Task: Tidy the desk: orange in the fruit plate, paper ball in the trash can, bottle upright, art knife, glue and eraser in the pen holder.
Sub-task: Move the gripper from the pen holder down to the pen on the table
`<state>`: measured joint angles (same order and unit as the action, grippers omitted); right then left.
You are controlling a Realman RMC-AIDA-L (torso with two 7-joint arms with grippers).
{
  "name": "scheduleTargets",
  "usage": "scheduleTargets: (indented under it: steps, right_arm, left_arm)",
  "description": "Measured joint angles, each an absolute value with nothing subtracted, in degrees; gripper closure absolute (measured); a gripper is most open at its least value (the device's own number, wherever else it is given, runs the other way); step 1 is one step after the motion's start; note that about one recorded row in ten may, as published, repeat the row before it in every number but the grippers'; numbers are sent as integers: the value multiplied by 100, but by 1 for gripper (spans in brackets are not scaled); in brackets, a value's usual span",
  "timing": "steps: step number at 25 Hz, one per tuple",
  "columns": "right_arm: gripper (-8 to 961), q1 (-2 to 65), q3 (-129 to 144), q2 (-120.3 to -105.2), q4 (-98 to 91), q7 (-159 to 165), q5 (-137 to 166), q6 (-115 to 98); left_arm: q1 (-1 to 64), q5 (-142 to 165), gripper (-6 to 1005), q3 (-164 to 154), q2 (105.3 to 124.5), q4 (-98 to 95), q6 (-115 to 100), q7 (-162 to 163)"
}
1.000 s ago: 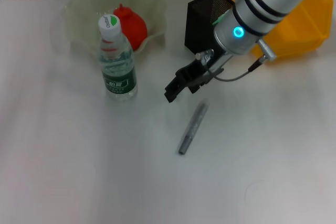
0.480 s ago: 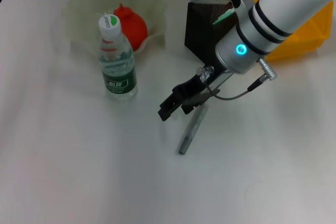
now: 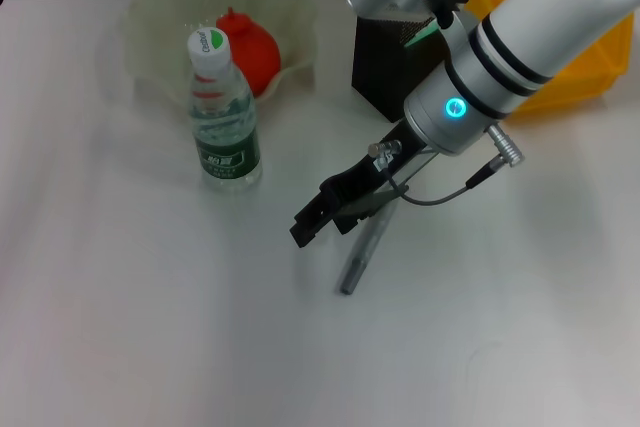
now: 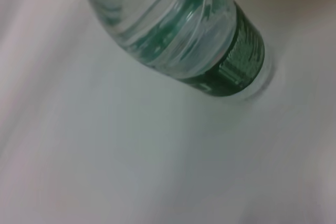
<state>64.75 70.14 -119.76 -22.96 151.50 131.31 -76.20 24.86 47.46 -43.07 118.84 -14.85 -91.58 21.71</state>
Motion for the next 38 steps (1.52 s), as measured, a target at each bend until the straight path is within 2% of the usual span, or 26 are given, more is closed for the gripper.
scheduleTargets:
  steps: [38]
  right_arm:
    - [262, 6271, 7057, -11978, -2115, 14856, 13120, -7643]
  left_arm:
    - [2531, 4749, 381, -4311, 11892, -1423, -9143, 2118]
